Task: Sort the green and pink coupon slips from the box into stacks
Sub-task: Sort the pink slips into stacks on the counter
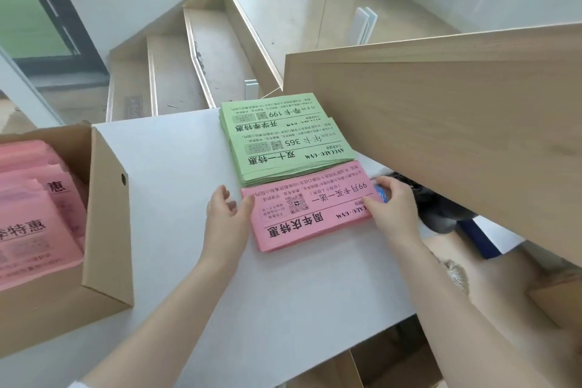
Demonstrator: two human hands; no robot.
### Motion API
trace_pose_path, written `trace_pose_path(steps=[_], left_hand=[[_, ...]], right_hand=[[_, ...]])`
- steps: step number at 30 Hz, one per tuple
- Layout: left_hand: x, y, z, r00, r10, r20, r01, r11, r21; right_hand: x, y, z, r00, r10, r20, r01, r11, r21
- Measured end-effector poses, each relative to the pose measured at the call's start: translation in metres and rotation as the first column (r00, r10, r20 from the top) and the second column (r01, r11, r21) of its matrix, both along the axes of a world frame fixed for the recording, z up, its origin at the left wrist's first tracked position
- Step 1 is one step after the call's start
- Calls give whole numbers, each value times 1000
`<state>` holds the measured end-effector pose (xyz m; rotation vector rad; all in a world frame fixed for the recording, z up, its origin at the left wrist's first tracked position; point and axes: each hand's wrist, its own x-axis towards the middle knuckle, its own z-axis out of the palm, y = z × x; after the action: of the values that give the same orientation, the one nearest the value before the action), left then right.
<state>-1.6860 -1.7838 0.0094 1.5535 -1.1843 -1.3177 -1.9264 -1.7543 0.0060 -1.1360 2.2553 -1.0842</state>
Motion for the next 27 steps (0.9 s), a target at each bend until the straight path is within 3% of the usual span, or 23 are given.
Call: trace_pose_path(steps=[2,4,8,11,14,16,18,21,24,27], left_hand=[[-5,11,2,974,7,-225,19,993,114],[-11,14,0,928,-26,-371,82,987,136],[-16,10,-4,915,-110,-387,173,976,131],[-17,9,-7,937,-161,-310,227,955,192],[-15,12,3,940,-177,-293,226,963,144],[-9,18,15,954,-167,-247,194,977,92],[3,25,28,980,-159,-123,160,987,3],[30,38,52,984,-168,-65,154,972,-176],[68,53,76,996,-88,-19,77,944,-322],[117,61,96,994,44,99,10,875,-485]], right_hand=[[0,-1,1,996,45,76,-48,998,37],[0,-2,0,988,104,111,-111,992,58],[-2,-4,1,973,99,209,-119,989,82],[-4,-4,4,970,115,215,-144,982,123],[0,2,14,989,144,45,-150,976,157],[12,4,22,960,163,-225,-153,986,63],[33,2,32,930,232,-285,-263,962,-77],[81,-4,51,861,487,-148,-507,847,-160],[134,-12,65,681,720,-133,-731,655,-194],[183,-19,73,523,841,-138,-845,491,-212]])
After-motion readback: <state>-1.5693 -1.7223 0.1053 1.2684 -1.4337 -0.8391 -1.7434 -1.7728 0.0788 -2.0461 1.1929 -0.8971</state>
